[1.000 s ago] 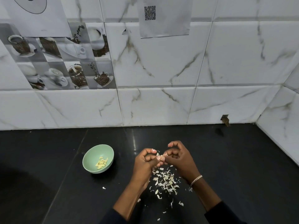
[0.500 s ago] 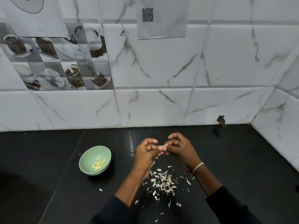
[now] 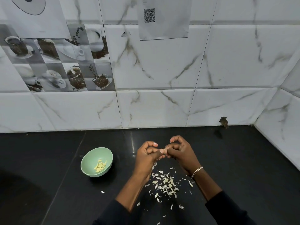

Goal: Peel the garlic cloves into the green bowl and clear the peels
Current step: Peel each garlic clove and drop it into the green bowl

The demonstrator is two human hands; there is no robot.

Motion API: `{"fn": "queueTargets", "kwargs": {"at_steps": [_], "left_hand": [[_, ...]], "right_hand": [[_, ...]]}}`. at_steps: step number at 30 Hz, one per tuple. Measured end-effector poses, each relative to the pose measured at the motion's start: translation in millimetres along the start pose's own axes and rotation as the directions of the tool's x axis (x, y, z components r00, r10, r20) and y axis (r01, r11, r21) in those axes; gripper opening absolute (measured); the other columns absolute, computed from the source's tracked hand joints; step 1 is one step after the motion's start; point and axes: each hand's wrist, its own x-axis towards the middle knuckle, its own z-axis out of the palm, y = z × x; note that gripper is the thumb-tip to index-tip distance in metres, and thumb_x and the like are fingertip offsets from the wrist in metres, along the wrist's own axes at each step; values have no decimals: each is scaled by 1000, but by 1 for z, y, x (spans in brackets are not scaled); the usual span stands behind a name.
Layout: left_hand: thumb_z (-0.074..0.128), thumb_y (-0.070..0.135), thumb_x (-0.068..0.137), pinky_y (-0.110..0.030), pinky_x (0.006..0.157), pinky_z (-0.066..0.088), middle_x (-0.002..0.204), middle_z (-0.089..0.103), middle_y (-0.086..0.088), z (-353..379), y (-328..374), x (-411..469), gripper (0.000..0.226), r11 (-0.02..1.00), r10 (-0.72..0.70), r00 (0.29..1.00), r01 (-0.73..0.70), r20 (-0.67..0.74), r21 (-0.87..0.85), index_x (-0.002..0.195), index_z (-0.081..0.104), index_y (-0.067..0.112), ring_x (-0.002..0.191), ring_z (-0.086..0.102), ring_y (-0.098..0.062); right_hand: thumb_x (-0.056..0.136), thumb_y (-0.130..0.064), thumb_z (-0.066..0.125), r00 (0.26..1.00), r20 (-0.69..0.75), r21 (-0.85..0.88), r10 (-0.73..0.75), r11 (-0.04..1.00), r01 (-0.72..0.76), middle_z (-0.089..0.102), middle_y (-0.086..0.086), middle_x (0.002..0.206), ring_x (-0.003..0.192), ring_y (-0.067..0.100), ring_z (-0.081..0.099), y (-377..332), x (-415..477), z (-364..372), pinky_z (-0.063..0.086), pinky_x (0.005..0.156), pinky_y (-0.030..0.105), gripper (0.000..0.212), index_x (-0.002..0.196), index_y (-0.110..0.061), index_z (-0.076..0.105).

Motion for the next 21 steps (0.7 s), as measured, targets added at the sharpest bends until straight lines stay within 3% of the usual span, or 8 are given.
{"fn": "queueTargets", "kwargs": {"at_steps": [6, 10, 13, 18, 21], "left_hand": [[70, -7, 86, -27, 72, 57, 88, 73, -26, 2, -6, -4, 18, 999, 32, 999, -32, -15, 16, 103, 68, -2, 78, 72, -33], [70, -4, 88, -35, 85, 59, 96, 75, -22, -1, -10, -6, 19, 997, 50, 998, -52, 34, 63, 107, 72, 0, 88, 73, -35], [69, -3, 89, -32, 82, 58, 93, 76, -17, -1, -12, -9, 17, 990, 71, 997, -75, 41, 121, 104, 74, 3, 86, 73, -28], [70, -3, 88, -30, 82, 59, 91, 76, -17, -5, -13, -10, 13, 990, 73, 997, -75, 23, 116, 100, 73, 1, 85, 72, -23], [67, -5, 90, -30, 81, 58, 90, 75, -20, -9, -16, -10, 12, 998, 37, 999, -38, 10, 50, 100, 72, 0, 83, 70, -23]], "right_hand": [[67, -15, 76, 998, -34, -46, -56, 997, 55, 68, 20, 77, 61, 23, 60, 0, -1, 8, 52, 59, 28, 47, 96, -11, 39], [77, 1, 73, 996, -54, -86, -68, 994, 63, 67, 26, 78, 63, 26, 58, 8, 1, 5, 51, 59, 31, 43, 95, -14, 37], [81, 7, 72, 997, -53, -114, -59, 992, 53, 66, 32, 81, 63, 26, 58, 11, -1, 3, 51, 58, 29, 42, 95, -13, 37], [79, 9, 73, 995, -58, -150, -76, 986, 66, 69, 19, 75, 62, 23, 59, 11, -4, 7, 51, 56, 28, 44, 94, -13, 37], [81, 10, 69, 995, -61, -149, -82, 986, 72, 69, 16, 76, 62, 23, 60, 13, -4, 8, 52, 57, 29, 33, 93, -7, 43]]}}
